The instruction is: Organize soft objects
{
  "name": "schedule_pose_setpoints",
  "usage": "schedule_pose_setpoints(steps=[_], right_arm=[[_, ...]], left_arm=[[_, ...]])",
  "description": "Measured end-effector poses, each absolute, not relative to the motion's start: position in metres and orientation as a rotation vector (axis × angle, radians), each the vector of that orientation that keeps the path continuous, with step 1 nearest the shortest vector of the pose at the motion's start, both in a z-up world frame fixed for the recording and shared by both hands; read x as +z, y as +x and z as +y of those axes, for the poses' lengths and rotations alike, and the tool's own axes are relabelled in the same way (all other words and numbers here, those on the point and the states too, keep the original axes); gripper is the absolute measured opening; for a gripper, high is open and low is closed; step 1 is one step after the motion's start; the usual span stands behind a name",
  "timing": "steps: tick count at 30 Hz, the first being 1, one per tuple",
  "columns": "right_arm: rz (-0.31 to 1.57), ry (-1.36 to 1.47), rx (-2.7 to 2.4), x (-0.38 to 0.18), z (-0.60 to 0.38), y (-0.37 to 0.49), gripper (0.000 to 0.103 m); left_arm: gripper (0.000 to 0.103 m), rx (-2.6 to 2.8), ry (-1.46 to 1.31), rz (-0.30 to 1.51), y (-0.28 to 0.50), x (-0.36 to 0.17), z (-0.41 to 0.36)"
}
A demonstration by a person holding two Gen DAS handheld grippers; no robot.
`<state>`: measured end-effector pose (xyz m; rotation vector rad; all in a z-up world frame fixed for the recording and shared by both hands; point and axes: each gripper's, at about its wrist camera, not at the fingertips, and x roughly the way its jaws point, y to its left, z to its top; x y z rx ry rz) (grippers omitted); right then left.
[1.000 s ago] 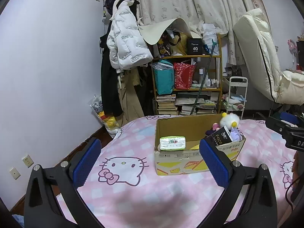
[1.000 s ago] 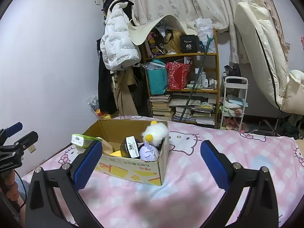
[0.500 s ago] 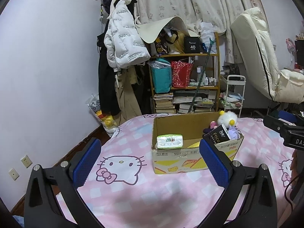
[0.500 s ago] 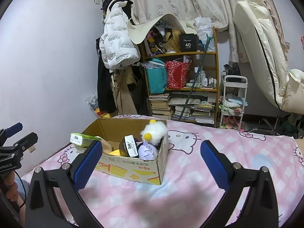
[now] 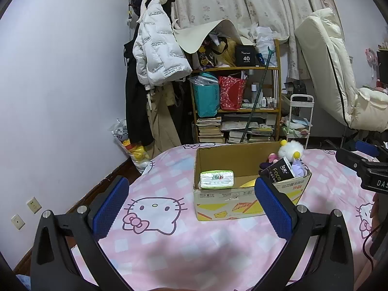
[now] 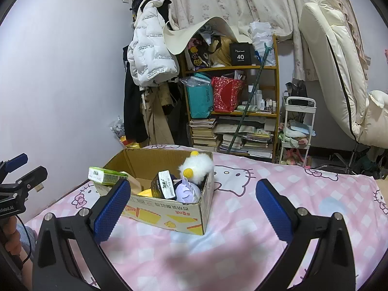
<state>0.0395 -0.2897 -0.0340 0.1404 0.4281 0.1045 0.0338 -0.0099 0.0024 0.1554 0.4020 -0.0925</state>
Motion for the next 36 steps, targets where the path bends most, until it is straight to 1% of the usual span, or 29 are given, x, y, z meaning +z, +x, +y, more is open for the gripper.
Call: schedule_pose_setpoints(steps=[36], right_arm=[[0.421,0.142,0.096,-0.0356,-0.2953,0.0387,0.103]], left_arm=[[0.102,-0.088,0.165,0.404,0.0333,0.0004,-0.0098]])
